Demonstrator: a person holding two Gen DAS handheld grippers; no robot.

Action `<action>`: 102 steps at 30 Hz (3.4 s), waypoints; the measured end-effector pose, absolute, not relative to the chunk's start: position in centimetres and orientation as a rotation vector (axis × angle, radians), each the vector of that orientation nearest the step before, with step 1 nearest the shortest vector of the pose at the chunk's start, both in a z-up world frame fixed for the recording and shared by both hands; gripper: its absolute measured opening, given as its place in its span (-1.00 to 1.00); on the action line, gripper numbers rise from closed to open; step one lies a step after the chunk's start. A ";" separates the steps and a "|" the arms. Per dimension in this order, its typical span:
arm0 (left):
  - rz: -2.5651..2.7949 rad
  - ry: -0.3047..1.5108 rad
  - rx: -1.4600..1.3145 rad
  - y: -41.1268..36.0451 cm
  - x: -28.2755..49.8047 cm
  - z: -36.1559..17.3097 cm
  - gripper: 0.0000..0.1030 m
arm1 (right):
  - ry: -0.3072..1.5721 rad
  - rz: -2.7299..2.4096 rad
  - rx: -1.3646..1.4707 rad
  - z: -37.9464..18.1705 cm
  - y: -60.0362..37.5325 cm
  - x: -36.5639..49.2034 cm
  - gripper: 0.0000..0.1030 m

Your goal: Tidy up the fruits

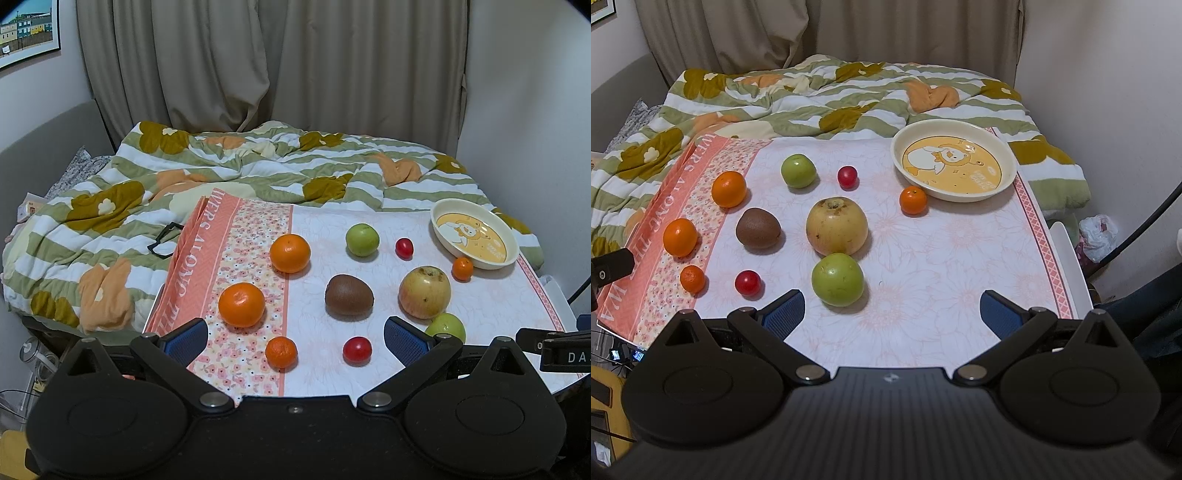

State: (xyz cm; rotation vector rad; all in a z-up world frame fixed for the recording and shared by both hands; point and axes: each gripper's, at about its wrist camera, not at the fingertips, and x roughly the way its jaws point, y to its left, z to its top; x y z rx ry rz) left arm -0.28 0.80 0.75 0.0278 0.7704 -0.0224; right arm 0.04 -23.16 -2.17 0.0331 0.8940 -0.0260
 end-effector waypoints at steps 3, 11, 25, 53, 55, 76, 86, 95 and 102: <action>-0.023 0.771 0.027 0.7 -0.3 0.7 1.00 | 0.894 -0.026 0.033 -2.2 -23.2 0.1 1.00; -0.024 0.769 0.024 0.8 -0.3 0.7 1.00 | 0.892 -0.024 0.035 -2.2 -23.1 0.1 1.00; -0.027 0.773 0.027 0.6 0.2 1.0 1.00 | 0.886 -0.024 0.034 -2.2 -22.5 0.2 1.00; -0.082 0.822 0.122 1.9 4.0 -8.7 0.95 | 0.890 0.029 0.076 -10.2 -20.5 3.3 1.00; -0.085 0.825 0.126 1.9 4.5 -9.7 0.81 | 0.889 0.037 0.080 -11.0 -20.3 3.7 1.00; -0.093 0.880 0.097 2.2 6.7 -13.6 -0.22 | 0.878 0.091 0.051 -13.8 -19.1 7.0 0.87; -0.107 0.881 0.099 2.3 6.5 -13.4 -0.23 | 0.882 0.066 0.013 -13.9 -18.2 7.5 0.40; -0.132 0.863 0.088 2.2 5.4 -11.7 -0.23 | 0.870 0.061 0.042 -12.7 -18.7 6.9 0.40; -0.183 0.828 0.086 1.2 4.7 -8.7 -0.23 | 0.832 0.035 0.058 -9.3 -19.8 5.6 0.40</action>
